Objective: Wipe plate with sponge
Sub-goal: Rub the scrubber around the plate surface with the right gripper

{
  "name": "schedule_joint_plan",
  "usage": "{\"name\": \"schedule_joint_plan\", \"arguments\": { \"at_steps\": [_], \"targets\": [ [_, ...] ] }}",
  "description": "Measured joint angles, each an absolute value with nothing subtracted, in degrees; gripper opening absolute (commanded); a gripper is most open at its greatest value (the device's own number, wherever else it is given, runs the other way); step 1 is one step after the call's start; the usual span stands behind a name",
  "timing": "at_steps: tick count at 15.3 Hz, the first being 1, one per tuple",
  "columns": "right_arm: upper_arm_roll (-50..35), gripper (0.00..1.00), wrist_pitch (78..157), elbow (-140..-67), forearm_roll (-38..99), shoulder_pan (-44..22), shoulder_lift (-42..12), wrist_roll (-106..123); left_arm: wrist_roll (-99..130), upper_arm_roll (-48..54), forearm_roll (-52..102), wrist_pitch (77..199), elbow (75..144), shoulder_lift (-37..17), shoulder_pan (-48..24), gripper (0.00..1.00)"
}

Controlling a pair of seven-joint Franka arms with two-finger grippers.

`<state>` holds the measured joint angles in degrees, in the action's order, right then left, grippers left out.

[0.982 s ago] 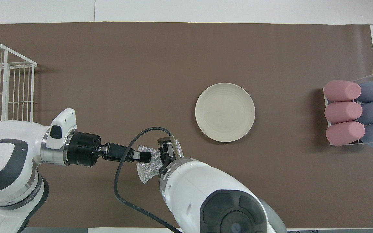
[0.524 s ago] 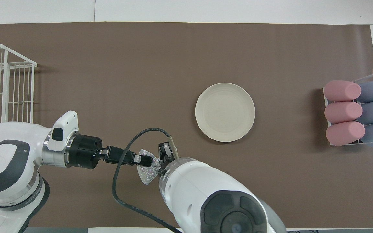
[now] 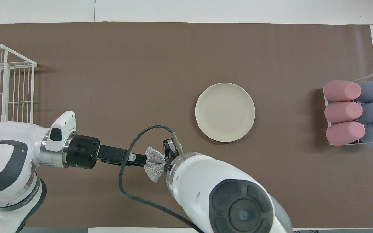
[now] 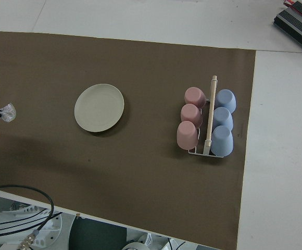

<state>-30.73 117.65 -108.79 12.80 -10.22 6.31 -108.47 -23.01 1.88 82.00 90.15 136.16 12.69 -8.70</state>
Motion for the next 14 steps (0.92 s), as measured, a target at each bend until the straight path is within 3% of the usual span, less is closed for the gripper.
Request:
{"name": "schedule_joint_plan", "arguments": {
  "at_steps": [5,10,14],
  "targets": [
    [-30.2,0.00,125.1,-113.0,12.8,-1.7,1.1,-95.2,-22.9,1.5,79.8,90.2,136.2,12.7,-7.9,1.00],
    [-30.2,0.00,148.9,-124.0,12.8,-0.6,-8.6,-89.3,-22.8,1.4,73.2,90.5,136.0,12.8,-7.9,1.00],
    [-30.0,0.00,150.1,-125.3,12.8,0.6,-12.0,-84.1,-20.3,1.2,63.4,93.3,134.3,12.9,-7.5,1.00]
  ]
}}
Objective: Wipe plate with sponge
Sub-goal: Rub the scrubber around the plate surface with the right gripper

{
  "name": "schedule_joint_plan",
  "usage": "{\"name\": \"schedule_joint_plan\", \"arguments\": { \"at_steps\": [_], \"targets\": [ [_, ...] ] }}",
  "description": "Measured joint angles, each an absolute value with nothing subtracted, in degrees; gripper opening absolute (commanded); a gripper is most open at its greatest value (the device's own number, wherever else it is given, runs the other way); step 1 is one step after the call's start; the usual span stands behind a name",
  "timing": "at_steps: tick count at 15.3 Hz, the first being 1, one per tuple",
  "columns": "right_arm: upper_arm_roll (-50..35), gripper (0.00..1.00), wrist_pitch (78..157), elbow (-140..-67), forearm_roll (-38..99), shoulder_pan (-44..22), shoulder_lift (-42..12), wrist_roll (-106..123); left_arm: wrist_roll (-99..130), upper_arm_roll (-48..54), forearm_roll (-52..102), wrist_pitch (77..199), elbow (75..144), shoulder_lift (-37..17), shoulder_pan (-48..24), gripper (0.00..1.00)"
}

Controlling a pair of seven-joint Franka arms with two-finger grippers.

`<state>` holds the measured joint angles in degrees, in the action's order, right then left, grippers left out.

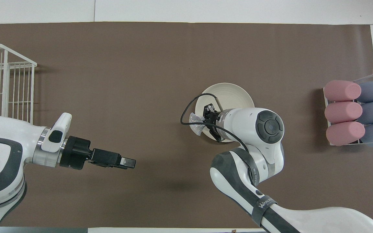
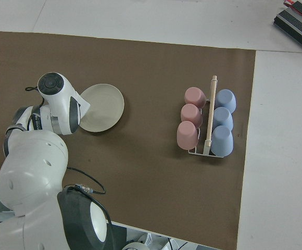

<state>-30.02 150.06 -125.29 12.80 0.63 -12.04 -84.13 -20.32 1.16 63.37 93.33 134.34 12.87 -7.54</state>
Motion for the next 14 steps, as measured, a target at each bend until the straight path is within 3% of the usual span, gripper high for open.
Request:
{"name": "schedule_joint_plan", "arguments": {
  "at_steps": [4,14],
  "targets": [
    [-29.9,0.00,151.8,-126.3,12.8,3.4,-14.3,-78.8,-19.9,1.2,53.4,97.1,133.9,12.9,-7.1,1.00],
    [-30.1,0.00,152.0,-128.0,12.8,10.9,-14.1,-60.7,-8.2,2.3,25.6,113.2,133.4,12.7,-7.9,1.00]
  ]
}}
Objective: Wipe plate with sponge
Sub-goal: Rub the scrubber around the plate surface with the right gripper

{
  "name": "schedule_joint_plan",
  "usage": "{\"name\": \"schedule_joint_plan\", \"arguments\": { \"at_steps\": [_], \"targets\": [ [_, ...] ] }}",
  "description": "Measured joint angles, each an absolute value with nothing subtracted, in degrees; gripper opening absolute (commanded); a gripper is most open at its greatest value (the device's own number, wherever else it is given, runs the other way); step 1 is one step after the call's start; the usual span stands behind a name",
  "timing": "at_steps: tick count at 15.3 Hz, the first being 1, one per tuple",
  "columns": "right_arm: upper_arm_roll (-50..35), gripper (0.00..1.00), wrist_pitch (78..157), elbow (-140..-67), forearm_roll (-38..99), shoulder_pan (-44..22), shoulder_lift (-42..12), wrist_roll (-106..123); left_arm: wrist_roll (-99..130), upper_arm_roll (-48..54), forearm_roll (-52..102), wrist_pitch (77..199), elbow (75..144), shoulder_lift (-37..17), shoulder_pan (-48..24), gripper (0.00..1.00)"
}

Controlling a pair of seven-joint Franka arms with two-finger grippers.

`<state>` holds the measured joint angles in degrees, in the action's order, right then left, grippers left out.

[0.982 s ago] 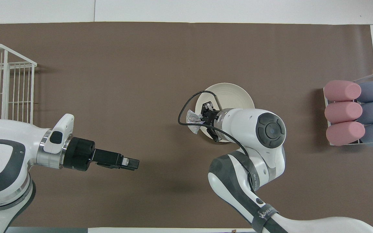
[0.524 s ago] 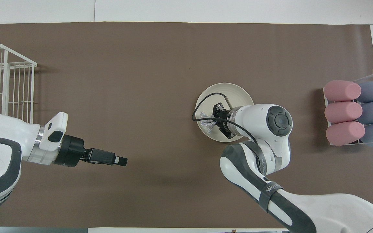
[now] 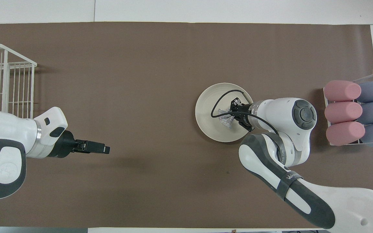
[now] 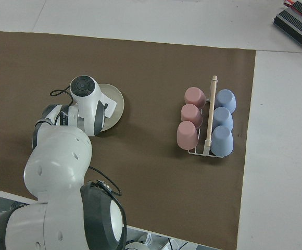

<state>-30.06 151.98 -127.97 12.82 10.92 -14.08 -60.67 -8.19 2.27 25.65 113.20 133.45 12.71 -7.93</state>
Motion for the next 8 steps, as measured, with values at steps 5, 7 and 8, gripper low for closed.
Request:
{"name": "schedule_joint_plan", "arguments": {
  "at_steps": [5,7,8],
  "targets": [
    [-30.2,0.00,152.0,-128.1,12.8,12.0,-14.1,-58.0,1.2,2.7,22.2,116.9,133.4,12.3,-9.1,1.00],
    [-30.3,0.00,152.0,-128.1,12.8,10.6,-14.0,-61.4,1.3,2.4,22.1,117.2,133.4,12.3,-7.9,1.00],
    [-30.3,0.00,152.0,-128.2,12.8,9.5,-14.0,-63.9,1.3,2.3,22.0,117.2,133.4,12.3,-7.6,1.00]
  ]
}}
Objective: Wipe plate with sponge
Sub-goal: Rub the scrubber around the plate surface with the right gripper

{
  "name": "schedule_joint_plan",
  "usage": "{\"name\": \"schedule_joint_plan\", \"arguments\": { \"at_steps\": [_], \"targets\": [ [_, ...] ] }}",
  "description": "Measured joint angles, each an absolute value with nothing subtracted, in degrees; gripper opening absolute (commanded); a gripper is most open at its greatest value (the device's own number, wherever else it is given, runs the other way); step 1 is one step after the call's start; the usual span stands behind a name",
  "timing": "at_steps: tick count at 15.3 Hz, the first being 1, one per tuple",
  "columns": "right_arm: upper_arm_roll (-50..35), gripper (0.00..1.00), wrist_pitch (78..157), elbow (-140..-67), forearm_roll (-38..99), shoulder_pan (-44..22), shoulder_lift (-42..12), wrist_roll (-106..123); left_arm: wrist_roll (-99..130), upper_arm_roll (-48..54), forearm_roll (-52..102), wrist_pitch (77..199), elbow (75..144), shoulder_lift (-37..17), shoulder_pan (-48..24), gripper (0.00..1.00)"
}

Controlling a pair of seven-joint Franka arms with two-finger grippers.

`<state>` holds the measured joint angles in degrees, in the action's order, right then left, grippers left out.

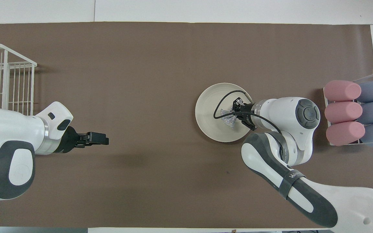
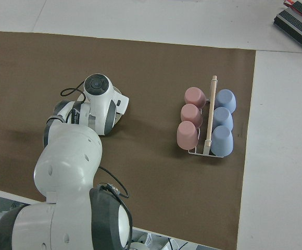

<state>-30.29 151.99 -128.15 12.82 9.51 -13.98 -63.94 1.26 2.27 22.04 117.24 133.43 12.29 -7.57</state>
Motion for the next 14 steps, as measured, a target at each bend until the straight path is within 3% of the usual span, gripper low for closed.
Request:
{"name": "schedule_joint_plan", "arguments": {
  "at_steps": [7,14],
  "targets": [
    [-30.4,0.00,154.8,-129.0,12.8,3.4,-14.0,-78.1,1.3,2.2,22.0,117.3,133.4,12.3,-6.9,1.00],
    [-30.2,0.00,154.9,-129.0,12.8,11.1,-14.0,-60.7,1.3,2.2,22.0,117.6,133.4,12.3,-6.8,1.00]
  ]
}}
